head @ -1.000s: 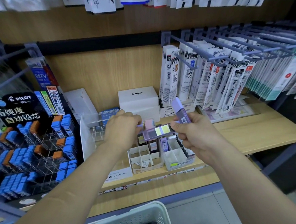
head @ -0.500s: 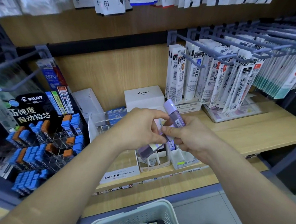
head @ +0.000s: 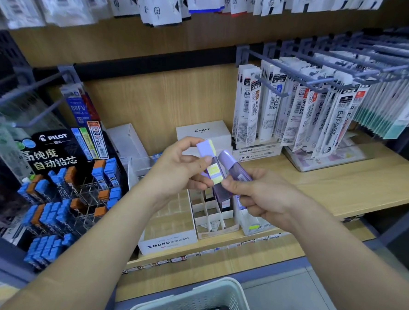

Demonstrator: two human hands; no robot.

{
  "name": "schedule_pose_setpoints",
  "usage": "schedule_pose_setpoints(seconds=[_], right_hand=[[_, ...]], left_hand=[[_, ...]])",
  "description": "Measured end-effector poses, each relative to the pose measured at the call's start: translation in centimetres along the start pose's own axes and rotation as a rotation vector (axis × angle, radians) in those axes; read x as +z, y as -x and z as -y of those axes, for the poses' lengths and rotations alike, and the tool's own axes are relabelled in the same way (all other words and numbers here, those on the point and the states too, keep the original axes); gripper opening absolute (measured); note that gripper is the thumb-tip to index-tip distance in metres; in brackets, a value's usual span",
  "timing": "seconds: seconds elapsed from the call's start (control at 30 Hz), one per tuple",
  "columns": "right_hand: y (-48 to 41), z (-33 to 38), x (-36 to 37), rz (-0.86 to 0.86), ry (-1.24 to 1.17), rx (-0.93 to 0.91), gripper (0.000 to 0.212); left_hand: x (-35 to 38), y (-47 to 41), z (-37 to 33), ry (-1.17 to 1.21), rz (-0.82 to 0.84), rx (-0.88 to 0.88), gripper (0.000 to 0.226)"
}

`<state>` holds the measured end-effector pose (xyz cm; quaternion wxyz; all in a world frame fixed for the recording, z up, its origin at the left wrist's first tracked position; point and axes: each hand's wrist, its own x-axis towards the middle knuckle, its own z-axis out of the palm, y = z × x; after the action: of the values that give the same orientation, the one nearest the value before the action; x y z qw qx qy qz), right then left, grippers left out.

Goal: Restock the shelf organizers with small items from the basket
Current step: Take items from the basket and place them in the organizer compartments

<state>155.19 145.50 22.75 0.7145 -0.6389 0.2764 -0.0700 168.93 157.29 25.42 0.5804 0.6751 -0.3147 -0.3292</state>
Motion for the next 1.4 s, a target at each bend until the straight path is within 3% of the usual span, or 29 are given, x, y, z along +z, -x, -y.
schedule_pose_setpoints(seconds=[0.13, 0.3, 0.43, 0.73, 1.1, 1.27, 1.4], right_hand=[[-0.3, 0.1, 0.1, -0.166, 0.035, -0.007, 0.012], [-0.2, 0.8, -0.9, -0.377, -0.057, 0.077, 0.03], [0.1, 1.0, -1.1, -0.382, -0.141, 0.078, 0.029], [0.7, 0.8, -1.0, -0.293, -0.123, 0.016, 0.025], [0.6, 0.5, -1.2, -0.248, -0.114, -0.016, 0.016], [0.6, 0.5, -1.2, -0.228, -0.126, -0.021, 0.011], [0.7, 0.8, -1.0, -0.245, -0.127, 0.029, 0.023]], left_hand=[[-0.4, -0.6, 0.1, -0.081, -0.132, 0.115, 0.006], [-1.8, -1.9, 1.3, -0.454, -0.276, 0.177, 0.008], [-1.3, -2.0, 3.1, -0.718, -0.266, 0.215, 0.007], [-0.4, -2.6, 5.8, -0.877, -0.254, 0.246, 0.005], [1.2, -2.8, 7.8, -1.232, -0.29, 0.44, 0.014], [0.8, -3.3, 7.6, -1.292, -0.328, 0.485, 0.019], [0.5, -3.4, 7.2, -1.231, -0.307, 0.438, 0.02]])
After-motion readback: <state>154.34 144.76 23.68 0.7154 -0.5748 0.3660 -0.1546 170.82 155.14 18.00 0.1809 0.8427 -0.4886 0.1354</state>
